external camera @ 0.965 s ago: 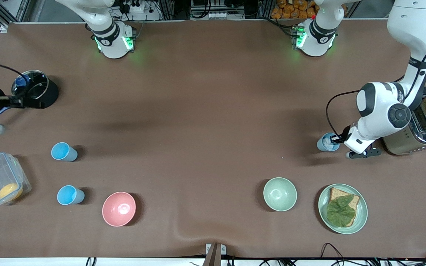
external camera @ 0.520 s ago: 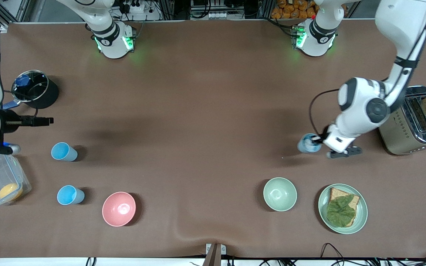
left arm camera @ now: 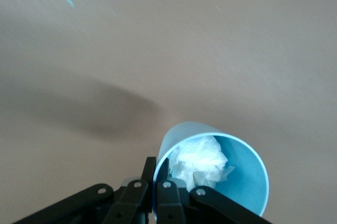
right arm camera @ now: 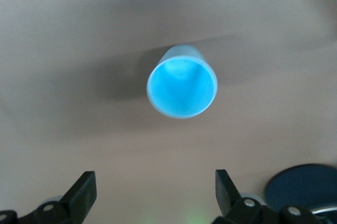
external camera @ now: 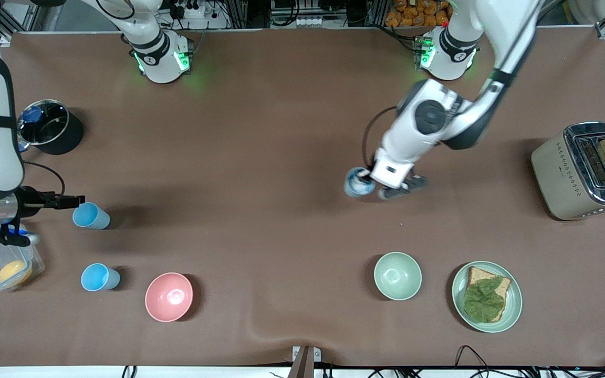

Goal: Stack blue cups with both arms
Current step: 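Place the cup centrally with the left gripper while the right gripper approaches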

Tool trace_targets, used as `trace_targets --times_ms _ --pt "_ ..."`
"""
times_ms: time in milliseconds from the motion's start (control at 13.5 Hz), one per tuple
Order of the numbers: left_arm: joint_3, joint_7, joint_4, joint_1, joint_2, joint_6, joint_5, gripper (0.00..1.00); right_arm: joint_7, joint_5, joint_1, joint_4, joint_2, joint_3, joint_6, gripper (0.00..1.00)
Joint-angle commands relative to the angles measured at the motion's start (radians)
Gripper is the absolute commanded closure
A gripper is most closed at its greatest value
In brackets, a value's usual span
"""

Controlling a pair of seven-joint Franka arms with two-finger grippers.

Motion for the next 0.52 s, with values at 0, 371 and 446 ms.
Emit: trace_targets --times_ms 0,371,446 --pt "0.010 -0.076 0.105 -0.084 0.104 0.000 0.016 1.00 0.006 -0.050 -0.028 0.016 0.063 0.010 0.059 0.00" --pt "0.152 -0.203 0.237 -0.322 0.231 0.002 0.016 1.00 0.006 -0.055 -0.073 -0.065 0.082 0.010 0.195 0.00" --pt "0.231 -0.230 0.263 -0.410 0.251 0.000 0.016 1.00 0.006 -0.053 -0.068 -0.073 0.082 0.010 0.197 0.00"
